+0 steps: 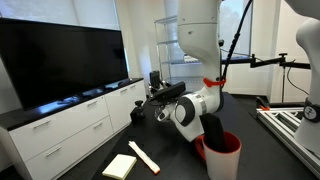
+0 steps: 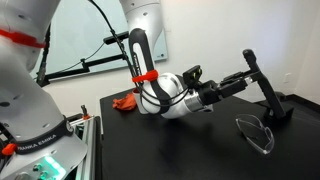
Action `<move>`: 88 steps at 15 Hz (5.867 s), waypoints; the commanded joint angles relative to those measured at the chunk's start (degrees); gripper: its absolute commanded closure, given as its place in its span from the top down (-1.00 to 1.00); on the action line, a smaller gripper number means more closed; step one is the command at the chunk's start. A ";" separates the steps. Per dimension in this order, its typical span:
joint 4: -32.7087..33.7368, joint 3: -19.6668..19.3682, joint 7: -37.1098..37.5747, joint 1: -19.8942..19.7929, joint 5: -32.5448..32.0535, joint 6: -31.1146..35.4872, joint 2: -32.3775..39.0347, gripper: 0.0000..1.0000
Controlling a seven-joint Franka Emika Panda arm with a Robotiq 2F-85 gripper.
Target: Move the remote control backwards.
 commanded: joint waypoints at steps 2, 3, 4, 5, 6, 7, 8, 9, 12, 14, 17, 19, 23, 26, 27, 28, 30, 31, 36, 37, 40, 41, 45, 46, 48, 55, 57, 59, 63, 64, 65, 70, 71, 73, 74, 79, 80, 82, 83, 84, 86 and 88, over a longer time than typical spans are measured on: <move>0.04 0.63 -0.19 -0.68 -0.25 -0.42 0.06 0.14; 0.04 0.63 -0.19 -0.67 -0.25 -0.42 0.06 0.14; 0.04 0.63 -0.19 -0.67 -0.25 -0.42 0.06 0.14; 0.04 0.63 -0.19 -0.67 -0.25 -0.42 0.06 0.14; 0.04 0.63 -0.19 -0.68 -0.25 -0.42 0.06 0.14; 0.04 0.63 -0.19 -0.67 -0.25 -0.42 0.06 0.14; 0.04 0.63 -0.19 -0.67 -0.25 -0.42 0.06 0.14; 0.04 0.63 -0.19 -0.67 -0.25 -0.42 0.06 0.14; 0.04 0.63 -0.19 -0.67 -0.25 -0.42 0.06 0.14; 0.04 0.63 -0.19 -0.67 -0.25 -0.42 0.06 0.64; -0.07 0.89 -0.17 -0.62 -0.23 0.41 0.83 0.94; -0.10 1.04 -0.18 -0.64 -0.24 1.29 0.78 0.73; -0.10 1.04 -0.18 -0.64 -0.24 1.51 0.78 0.95; -0.10 1.05 -0.18 -0.64 -0.24 1.51 0.78 0.95; -0.10 1.05 -0.18 -0.64 -0.24 1.51 0.78 0.95; -0.10 1.05 -0.18 -0.64 -0.24 1.52 0.78 0.95; -0.10 1.05 -0.18 -0.64 -0.24 1.52 0.78 0.95; -0.10 1.05 -0.18 -0.64 -0.24 1.52 0.78 0.95; -0.10 1.05 -0.18 -0.64 -0.24 1.52 0.78 0.95; -0.10 1.05 -0.18 -0.64 -0.24 1.52 0.78 0.95; -0.10 1.05 -0.18 -0.64 -0.24 1.52 0.78 0.95; -0.10 1.05 -0.18 -0.64 -0.24 1.52 0.78 0.95; -0.71 1.39 -0.12 -1.52 -0.94 5.59 -1.20 1.00; -1.10 1.72 -0.07 -2.25 -1.24 9.45 -2.64 1.00; -1.10 1.93 0.18 -3.53 -0.93 16.14 -4.99 1.00; 0.20 1.74 -0.80 -9.93 0.30 42.38 -16.02 1.00; 0.86 1.78 -0.91 -11.40 1.43 51.31 -18.41 1.00; 1.31 1.66 -0.96 -12.53 3.14 59.93 -20.52 1.00; 1.49 0.99 -1.78 -12.97 7.83 68.78 -22.94 1.00; 1.36 0.85 -1.90 -12.96 8.78 69.92 -23.27 1.00; 1.45 0.70 -2.38 -12.93 9.83 70.99 -23.59 1.00; 1.38 0.81 -0.14 -12.53 11.44 70.02 -22.21 1.00; 1.37 0.82 -0.13 -12.52 12.17 69.47 -22.22 1.00; 1.34 0.84 -0.12 -12.52 12.75 69.16 -22.22 1.00; 1.34 0.84 -0.12 -12.52 12.77 69.14 -22.23 1.00; 3.37 0.94 -3.95 -14.66 5.50 86.02 -19.83 1.00; 3.79 0.98 -3.54 -15.10 3.24 89.14 -19.79 1.00; 5.52 0.78 -2.15 -16.14 -1.55 96.30 -19.70 1.00; 6.67 1.19 -1.13 -17.21 -4.00 100.20 -19.60 1.00; 8.05 1.96 0.33 -18.51 -6.45 104.15 -19.62 1.00; 10.93 3.16 1.61 -21.10 -7.79 112.38 -19.25 1.00; 13.02 2.87 0.35 -22.20 -5.64 118.82 -18.60 1.00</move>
